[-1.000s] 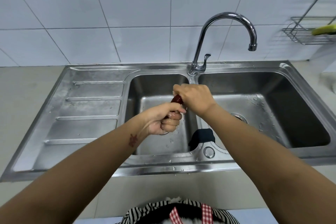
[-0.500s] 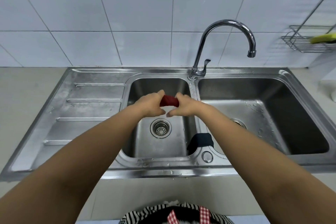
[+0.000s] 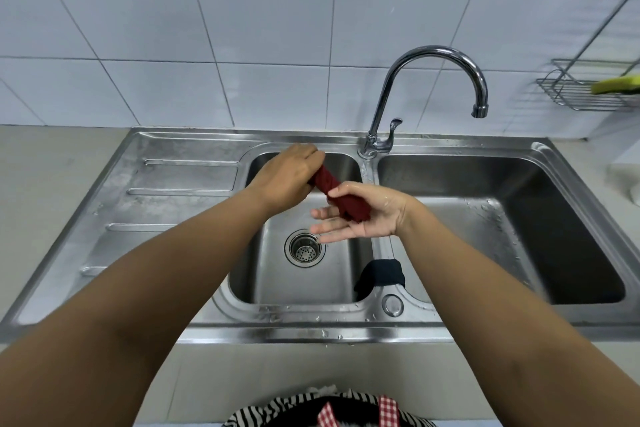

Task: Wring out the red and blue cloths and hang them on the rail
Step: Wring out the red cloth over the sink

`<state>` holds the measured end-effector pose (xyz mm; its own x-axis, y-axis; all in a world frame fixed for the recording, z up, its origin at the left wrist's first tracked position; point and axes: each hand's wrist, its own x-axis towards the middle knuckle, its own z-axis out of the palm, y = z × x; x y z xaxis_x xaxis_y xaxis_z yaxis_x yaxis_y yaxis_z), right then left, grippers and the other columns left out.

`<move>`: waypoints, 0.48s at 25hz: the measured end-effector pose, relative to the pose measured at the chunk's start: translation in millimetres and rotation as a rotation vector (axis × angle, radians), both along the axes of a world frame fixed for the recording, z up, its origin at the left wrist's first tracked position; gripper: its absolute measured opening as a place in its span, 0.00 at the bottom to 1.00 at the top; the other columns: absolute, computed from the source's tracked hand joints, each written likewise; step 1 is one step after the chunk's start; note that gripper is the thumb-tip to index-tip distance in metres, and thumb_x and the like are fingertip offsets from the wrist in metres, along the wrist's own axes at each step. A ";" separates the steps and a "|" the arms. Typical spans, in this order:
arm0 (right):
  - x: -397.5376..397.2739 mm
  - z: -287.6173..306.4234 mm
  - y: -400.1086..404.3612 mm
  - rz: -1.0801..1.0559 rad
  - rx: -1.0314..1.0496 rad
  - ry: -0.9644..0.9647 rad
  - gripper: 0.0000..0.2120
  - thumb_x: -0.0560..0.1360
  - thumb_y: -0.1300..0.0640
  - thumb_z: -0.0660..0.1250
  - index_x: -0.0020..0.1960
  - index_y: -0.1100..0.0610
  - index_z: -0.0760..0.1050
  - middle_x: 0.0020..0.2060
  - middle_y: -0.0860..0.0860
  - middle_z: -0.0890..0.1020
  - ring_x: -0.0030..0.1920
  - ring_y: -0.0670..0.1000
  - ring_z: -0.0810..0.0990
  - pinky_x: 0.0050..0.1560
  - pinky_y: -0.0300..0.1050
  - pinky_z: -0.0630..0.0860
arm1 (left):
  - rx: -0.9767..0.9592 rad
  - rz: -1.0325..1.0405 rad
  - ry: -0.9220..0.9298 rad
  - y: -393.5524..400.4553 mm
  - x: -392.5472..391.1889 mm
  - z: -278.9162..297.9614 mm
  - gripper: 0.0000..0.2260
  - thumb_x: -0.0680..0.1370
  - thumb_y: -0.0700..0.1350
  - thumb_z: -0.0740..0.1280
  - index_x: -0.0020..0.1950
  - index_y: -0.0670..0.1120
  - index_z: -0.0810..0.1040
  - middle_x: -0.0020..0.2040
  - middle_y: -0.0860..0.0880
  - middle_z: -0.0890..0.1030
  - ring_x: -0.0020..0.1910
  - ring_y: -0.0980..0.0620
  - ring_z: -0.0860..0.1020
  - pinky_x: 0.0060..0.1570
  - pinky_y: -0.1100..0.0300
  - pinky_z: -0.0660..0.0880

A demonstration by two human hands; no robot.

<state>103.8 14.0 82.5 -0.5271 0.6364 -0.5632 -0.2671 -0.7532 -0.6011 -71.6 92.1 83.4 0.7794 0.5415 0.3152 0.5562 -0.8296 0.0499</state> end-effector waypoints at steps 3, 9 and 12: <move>-9.8 -2.1 4.1 0.177 0.010 -0.131 0.04 0.77 0.60 0.61 0.43 0.58 0.68 0.31 0.50 0.77 0.23 0.43 0.74 0.21 0.35 0.73 | -0.029 -0.026 0.039 4.4 -1.1 3.7 0.13 0.70 0.35 0.64 0.53 0.44 0.68 0.43 0.41 0.76 0.42 0.38 0.76 0.35 0.46 0.74; -19.3 7.4 12.8 0.561 0.053 -0.749 0.14 0.77 0.48 0.66 0.38 0.53 0.67 0.24 0.45 0.66 0.20 0.42 0.60 0.19 0.33 0.55 | 0.035 -0.026 0.439 5.4 -2.4 15.9 0.04 0.77 0.40 0.61 0.51 0.44 0.69 0.43 0.46 0.76 0.38 0.44 0.72 0.33 0.54 0.65; -23.1 3.4 16.4 0.540 0.358 -1.259 0.15 0.76 0.50 0.65 0.36 0.54 0.64 0.28 0.49 0.70 0.26 0.49 0.67 0.27 0.39 0.63 | -0.052 0.105 0.529 2.8 4.8 16.3 0.05 0.77 0.45 0.62 0.51 0.47 0.73 0.45 0.46 0.80 0.40 0.44 0.76 0.35 0.55 0.67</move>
